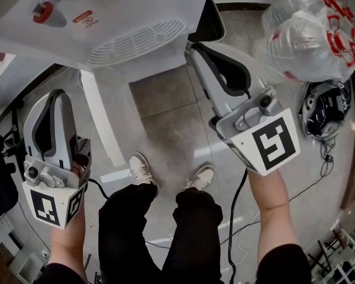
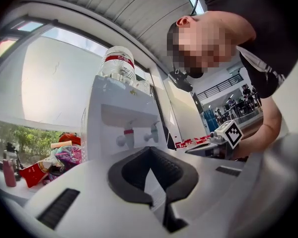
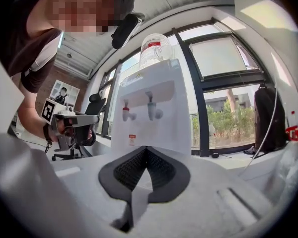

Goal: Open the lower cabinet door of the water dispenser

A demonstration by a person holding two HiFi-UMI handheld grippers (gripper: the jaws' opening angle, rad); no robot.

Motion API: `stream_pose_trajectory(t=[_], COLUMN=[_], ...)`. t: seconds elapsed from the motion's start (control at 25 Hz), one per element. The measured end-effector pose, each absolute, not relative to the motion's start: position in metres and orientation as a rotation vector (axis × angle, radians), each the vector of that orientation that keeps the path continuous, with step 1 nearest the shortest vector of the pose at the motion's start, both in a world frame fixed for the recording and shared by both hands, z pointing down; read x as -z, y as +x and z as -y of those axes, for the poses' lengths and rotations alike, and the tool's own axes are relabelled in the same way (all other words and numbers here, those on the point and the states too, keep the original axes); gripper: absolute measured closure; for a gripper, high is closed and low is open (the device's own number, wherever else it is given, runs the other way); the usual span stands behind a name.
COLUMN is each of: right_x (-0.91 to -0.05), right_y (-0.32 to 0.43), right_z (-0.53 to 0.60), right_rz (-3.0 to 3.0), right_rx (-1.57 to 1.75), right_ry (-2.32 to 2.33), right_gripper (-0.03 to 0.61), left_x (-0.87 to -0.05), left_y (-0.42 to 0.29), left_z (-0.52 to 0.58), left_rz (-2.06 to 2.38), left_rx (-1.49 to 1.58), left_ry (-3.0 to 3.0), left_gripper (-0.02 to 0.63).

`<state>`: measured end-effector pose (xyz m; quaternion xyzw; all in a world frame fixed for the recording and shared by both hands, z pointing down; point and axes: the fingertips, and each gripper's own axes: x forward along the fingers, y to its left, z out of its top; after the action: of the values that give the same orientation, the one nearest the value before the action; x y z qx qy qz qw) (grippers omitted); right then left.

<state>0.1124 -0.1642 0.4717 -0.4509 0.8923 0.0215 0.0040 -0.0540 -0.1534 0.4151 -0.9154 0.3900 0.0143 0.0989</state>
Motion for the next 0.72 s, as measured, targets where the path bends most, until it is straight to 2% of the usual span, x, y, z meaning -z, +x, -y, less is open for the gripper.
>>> stream_pose_trajectory(t=[0.72], right_x=[-0.316], right_y=[0.208], right_z=[0.126], right_rz=[-2.584], right_rx=[0.22], right_ry=[-1.654], right_gripper=[0.575], left_x=[-0.257], left_y=[0.003], left_z=[0.141], left_rz=[-1.12], left_rx=[0.019], left_ry=[-2.785], left_gripper=[0.606])
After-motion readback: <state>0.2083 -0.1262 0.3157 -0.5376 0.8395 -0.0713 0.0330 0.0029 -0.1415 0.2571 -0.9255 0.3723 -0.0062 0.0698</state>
